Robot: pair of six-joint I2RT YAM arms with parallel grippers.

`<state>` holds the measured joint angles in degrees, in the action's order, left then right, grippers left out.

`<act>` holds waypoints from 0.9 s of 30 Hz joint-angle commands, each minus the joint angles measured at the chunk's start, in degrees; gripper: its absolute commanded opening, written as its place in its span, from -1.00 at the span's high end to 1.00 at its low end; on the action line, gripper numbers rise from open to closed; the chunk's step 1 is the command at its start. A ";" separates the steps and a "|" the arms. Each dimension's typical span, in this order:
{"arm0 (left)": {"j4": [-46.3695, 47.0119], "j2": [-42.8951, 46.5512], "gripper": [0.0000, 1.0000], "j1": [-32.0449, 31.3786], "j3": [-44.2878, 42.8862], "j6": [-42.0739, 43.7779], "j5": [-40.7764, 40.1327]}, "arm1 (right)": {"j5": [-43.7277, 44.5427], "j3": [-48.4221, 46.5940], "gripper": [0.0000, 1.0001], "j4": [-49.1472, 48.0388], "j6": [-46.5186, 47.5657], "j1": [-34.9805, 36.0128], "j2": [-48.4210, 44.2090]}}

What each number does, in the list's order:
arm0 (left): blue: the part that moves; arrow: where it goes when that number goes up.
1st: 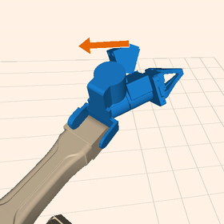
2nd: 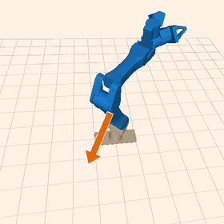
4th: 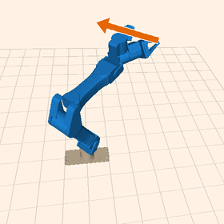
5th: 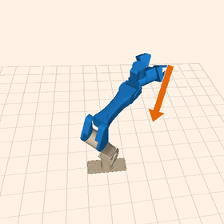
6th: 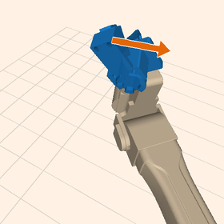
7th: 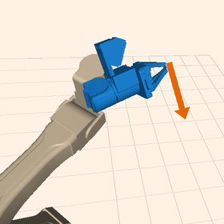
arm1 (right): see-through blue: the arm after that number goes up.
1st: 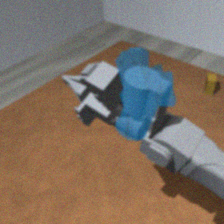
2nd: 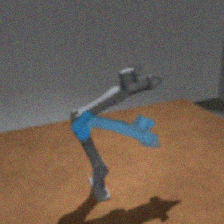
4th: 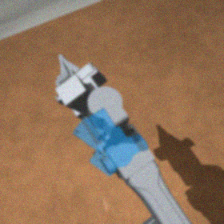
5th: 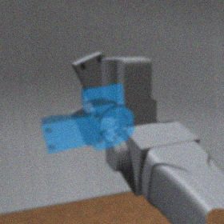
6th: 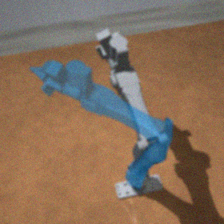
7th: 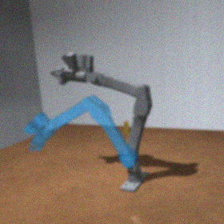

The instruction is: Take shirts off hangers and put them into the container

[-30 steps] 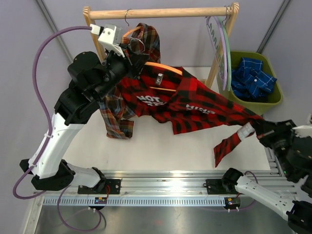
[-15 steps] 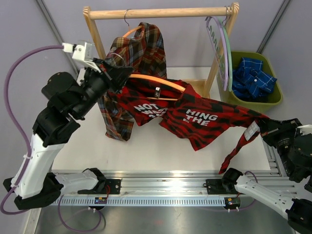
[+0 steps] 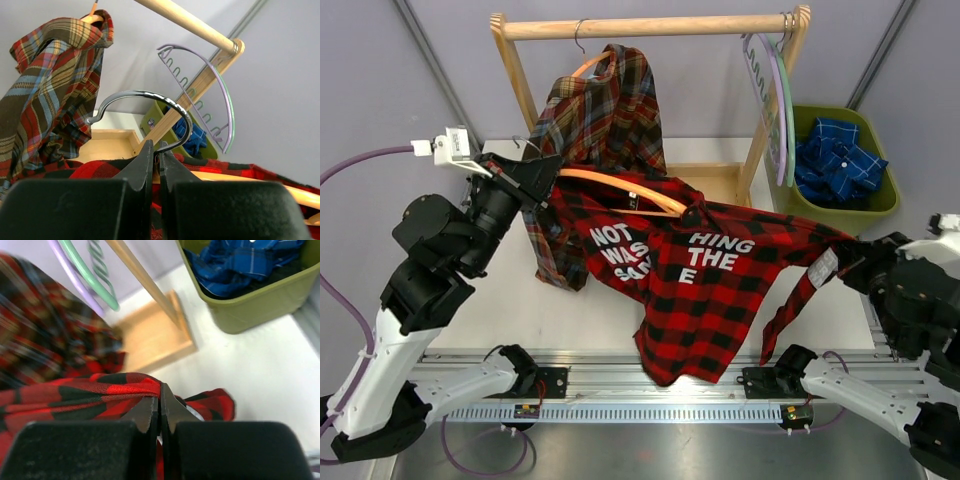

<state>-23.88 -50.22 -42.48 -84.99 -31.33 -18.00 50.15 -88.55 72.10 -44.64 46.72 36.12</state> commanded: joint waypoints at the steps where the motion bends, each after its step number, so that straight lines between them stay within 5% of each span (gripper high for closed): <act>1: 9.11 2.14 1.00 2.58 -1.67 -3.64 -9.78 | 5.40 2.42 1.00 8.50 9.75 -1.10 3.77; 8: 14.91 9.17 1.00 2.58 5.36 -6.81 -14.95 | 14.26 0.32 1.00 14.83 0.96 -1.10 2.47; 19: 17.55 11.90 1.00 2.58 8.70 -8.57 -16.19 | 10.78 1.62 1.00 16.43 2.61 -1.10 8.09; 22: 14.57 10.23 1.00 2.58 7.30 -10.85 -12.77 | 4.72 4.96 1.00 7.64 11.31 -1.10 7.91; 27: 8.00 -0.11 1.00 2.49 3.87 -21.28 8.87 | -0.14 6.99 1.00 3.67 15.37 -1.10 12.56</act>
<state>-17.91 -44.16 -40.53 -77.25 -45.41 -19.90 50.04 -81.80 74.26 -34.41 46.37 46.52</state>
